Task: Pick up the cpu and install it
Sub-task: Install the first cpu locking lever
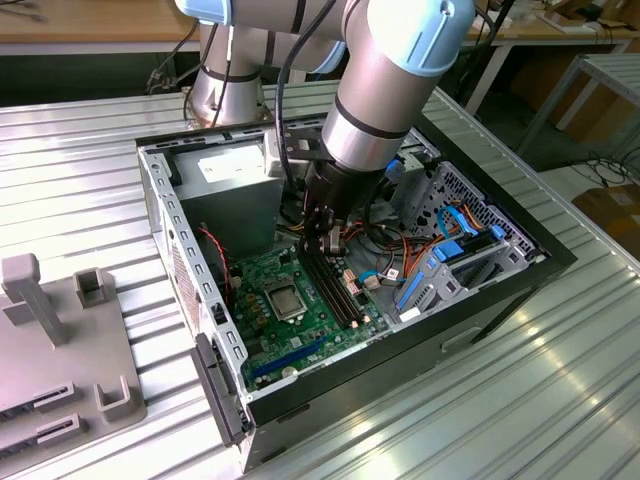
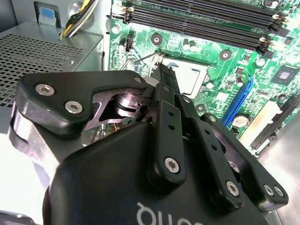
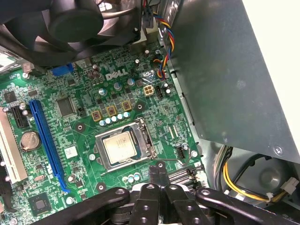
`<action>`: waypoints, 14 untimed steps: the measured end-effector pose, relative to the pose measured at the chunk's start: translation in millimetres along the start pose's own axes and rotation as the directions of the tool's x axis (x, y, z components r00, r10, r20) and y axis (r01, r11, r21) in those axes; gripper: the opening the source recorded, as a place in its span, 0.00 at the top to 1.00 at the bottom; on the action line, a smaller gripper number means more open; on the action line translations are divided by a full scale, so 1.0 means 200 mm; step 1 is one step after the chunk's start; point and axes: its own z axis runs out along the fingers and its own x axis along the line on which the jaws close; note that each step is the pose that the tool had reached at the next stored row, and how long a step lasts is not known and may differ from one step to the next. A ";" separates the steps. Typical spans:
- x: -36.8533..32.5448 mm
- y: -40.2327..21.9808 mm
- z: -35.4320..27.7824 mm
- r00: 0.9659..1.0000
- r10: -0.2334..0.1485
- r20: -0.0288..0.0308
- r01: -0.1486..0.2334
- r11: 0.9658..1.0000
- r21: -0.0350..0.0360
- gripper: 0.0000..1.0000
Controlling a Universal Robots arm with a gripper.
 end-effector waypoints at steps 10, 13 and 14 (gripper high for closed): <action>-0.003 -0.011 0.000 1.000 0.000 0.000 0.000 1.000 0.000 0.89; -0.010 -0.030 -0.002 1.000 0.000 0.000 0.000 1.000 0.000 0.89; -0.012 -0.036 -0.002 1.000 0.000 0.000 0.000 1.000 0.000 0.89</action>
